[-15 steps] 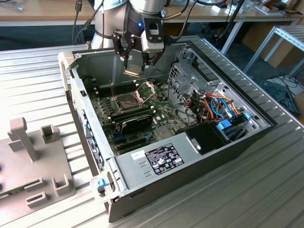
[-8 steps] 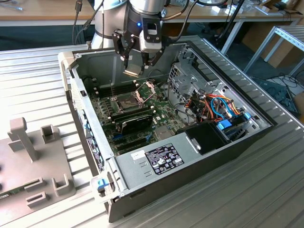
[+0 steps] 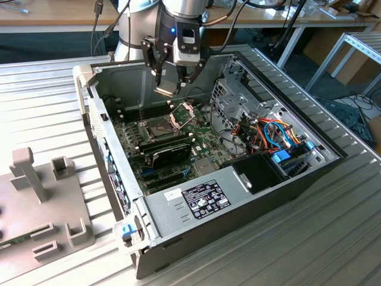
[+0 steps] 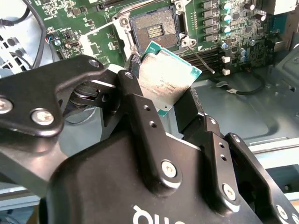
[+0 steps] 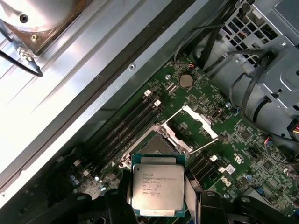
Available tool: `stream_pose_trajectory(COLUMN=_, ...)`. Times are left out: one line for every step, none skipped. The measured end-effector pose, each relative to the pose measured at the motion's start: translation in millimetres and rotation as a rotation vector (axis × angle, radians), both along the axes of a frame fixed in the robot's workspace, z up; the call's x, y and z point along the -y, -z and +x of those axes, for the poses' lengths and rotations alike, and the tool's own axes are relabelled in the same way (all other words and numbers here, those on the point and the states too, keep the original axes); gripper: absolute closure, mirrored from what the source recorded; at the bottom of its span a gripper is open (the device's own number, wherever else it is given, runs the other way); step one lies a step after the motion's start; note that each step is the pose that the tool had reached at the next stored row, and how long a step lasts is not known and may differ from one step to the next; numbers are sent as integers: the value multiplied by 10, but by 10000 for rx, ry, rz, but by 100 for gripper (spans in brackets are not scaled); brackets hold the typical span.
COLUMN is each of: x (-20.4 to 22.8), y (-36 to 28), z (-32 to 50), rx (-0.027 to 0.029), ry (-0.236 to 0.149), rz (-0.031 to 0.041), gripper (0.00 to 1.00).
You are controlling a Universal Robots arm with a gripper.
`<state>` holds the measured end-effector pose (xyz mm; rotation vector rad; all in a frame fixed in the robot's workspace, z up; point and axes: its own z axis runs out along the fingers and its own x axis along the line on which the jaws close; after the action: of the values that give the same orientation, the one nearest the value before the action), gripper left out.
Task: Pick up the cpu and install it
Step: 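Place the cpu into insertion slot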
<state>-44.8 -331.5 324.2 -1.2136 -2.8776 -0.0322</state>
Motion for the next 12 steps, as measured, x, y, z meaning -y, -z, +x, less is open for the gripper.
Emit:
stream_pose_trajectory(x=0, y=0, z=0, rx=0, ry=52, rz=0, gripper=45)
stream_pose_trajectory(x=0, y=0, z=0, rx=0, ry=169, rz=0, gripper=45)
stream_pose_trajectory(x=0, y=1, z=0, rx=0, ry=295, rz=0, gripper=45)
stream_pose_trajectory(x=0, y=1, z=0, rx=-1, ry=415, rz=0, gripper=45)
stream_pose_trajectory(x=0, y=1, z=0, rx=-1, ry=503, rz=0, gripper=45)
stream_pose_trajectory(x=0, y=2, z=0, rx=-1, ry=577, rz=0, gripper=45)
stream_pose_trajectory(x=0, y=2, z=0, rx=0, ry=657, rz=0, gripper=45)
stream_pose_trajectory(x=0, y=2, z=0, rx=0, ry=744, rz=0, gripper=45)
stream_pose_trajectory(x=0, y=2, z=0, rx=-1, ry=842, rz=0, gripper=45)
stream_pose_trajectory(x=0, y=3, z=0, rx=0, ry=925, rz=0, gripper=45)
stream_pose_trajectory(x=0, y=3, z=0, rx=0, ry=1018, rz=0, gripper=45)
stream_pose_trajectory(x=0, y=3, z=0, rx=0, ry=1087, rz=0, gripper=45)
